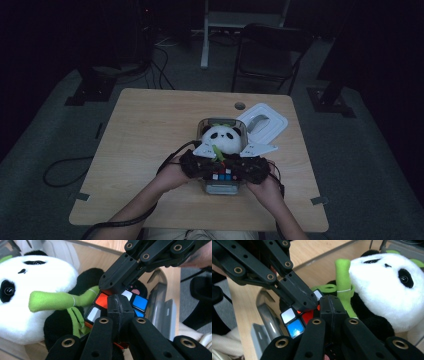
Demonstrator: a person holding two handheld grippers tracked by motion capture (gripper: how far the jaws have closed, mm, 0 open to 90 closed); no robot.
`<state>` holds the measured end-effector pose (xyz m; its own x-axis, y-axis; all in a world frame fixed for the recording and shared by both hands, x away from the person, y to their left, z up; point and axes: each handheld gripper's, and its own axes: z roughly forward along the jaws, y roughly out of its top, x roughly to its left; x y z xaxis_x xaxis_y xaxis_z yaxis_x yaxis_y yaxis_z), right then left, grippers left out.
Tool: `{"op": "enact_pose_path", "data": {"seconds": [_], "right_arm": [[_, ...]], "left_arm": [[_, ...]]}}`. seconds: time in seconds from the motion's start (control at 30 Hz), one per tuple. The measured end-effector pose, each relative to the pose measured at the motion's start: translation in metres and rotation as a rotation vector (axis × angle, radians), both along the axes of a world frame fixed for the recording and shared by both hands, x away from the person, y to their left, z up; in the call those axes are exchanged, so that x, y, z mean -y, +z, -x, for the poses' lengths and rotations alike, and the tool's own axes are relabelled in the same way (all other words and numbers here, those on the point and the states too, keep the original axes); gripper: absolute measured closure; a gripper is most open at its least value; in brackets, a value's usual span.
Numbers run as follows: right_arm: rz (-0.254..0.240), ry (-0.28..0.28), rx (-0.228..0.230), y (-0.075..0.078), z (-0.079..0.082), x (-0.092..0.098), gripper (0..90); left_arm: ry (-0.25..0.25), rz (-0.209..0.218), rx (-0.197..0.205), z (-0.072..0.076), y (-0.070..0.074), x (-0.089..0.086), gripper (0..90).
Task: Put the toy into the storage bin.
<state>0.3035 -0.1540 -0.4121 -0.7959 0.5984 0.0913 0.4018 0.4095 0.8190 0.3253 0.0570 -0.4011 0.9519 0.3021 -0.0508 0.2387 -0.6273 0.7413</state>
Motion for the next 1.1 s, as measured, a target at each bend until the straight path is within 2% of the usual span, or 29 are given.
{"op": "enact_pose_path", "data": {"seconds": [0.03,0.13,0.17,0.2,0.27,0.37,0.5,0.6,0.63,0.67,0.7,0.77,0.8,0.83,0.87,0.93,0.97,1.03,1.07,1.1], "right_arm": [[0.007,-0.001,0.002,0.000,0.000,0.000,90.0],[0.070,-0.019,0.012,-0.001,0.000,-0.004,90.0],[0.077,-0.018,0.007,-0.001,0.000,-0.004,90.0],[0.064,-0.018,-0.012,-0.001,-0.001,-0.003,90.0],[0.082,-0.002,-0.026,0.001,-0.003,-0.004,90.0],[0.100,0.014,-0.052,0.003,-0.006,-0.005,90.0],[0.088,0.011,-0.050,0.003,-0.005,-0.005,90.0],[0.035,0.033,-0.076,0.006,-0.004,-0.001,90.0],[0.017,0.029,-0.076,0.008,-0.003,0.001,85.3],[0.000,0.002,-0.067,0.011,-0.002,0.002,75.6],[0.000,-0.019,-0.053,0.013,-0.001,0.003,67.1],[0.007,-0.049,-0.065,0.016,-0.004,0.006,51.4],[0.019,-0.048,-0.086,0.015,-0.007,0.007,47.9],[0.012,-0.055,-0.107,0.014,-0.009,0.009,46.8],[-0.002,-0.053,-0.123,0.013,-0.011,0.011,46.7],[-0.018,-0.046,-0.159,0.011,-0.013,0.015,44.9],[-0.017,-0.041,-0.159,0.011,-0.013,0.017,44.6],[0.004,-0.076,-0.140,0.012,-0.012,0.019,34.8],[-0.004,-0.077,-0.145,0.012,-0.013,0.020,34.3],[-0.019,-0.072,-0.153,0.012,-0.013,0.021,33.9]], "left_arm": [[-0.008,-0.011,0.001,-0.001,-0.001,0.001,90.0],[-0.015,-0.043,0.025,-0.001,-0.002,0.007,90.0],[-0.027,-0.045,0.019,-0.003,-0.001,0.007,90.0],[-0.031,-0.044,0.012,-0.003,-0.002,0.007,90.0],[-0.032,-0.061,0.032,-0.001,-0.002,0.008,90.0],[-0.034,-0.074,0.035,0.000,-0.001,0.008,90.0],[-0.038,-0.063,0.027,0.001,0.001,0.007,90.0],[-0.035,-0.016,0.010,0.001,0.005,0.002,90.0],[-0.036,-0.009,0.003,0.001,0.007,0.001,90.0],[-0.027,0.003,0.006,0.002,0.008,-0.001,90.0],[-0.036,0.024,-0.019,0.002,0.009,-0.002,90.0],[-0.039,0.035,-0.021,0.002,0.010,-0.005,90.0],[-0.037,0.038,-0.023,0.001,0.011,-0.006,84.5],[-0.035,0.054,-0.026,0.001,0.012,-0.007,83.4],[-0.028,0.062,-0.028,0.000,0.013,-0.008,77.7],[-0.026,0.085,-0.028,-0.001,0.015,-0.011,72.0],[-0.018,0.097,-0.036,-0.002,0.016,-0.013,62.8],[-0.008,0.103,-0.026,-0.004,0.017,-0.016,53.1],[-0.008,0.111,-0.030,-0.004,0.017,-0.017,41.6],[0.003,0.119,-0.025,-0.005,0.018,-0.020,35.5]]}}
